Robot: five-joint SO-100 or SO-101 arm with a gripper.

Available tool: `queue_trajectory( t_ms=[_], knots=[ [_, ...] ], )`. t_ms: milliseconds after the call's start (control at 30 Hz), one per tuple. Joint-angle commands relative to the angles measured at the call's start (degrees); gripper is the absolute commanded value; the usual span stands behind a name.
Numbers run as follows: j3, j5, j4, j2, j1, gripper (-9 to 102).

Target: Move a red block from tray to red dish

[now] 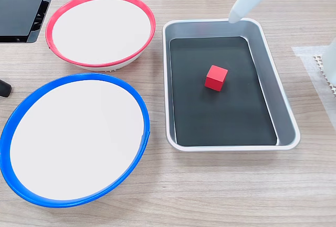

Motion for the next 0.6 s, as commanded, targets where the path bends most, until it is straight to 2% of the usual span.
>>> queue_trajectory(
  t_ms=[0, 100, 167, 367, 567],
  knots=[
    [-2.2, -17.4, -1.4, -5.9, 2.3, 10],
    [1.0, -23.6, -5.4, -8.2, 2.7, 17],
    [3.8, -23.9, -9.0, -8.6, 2.3, 19],
    [11.5, -21.0, -18.6, -10.5, -0.1, 23],
    [13.0, -16.3, -24.6, -16.2, -3.3, 23]
  ],
)
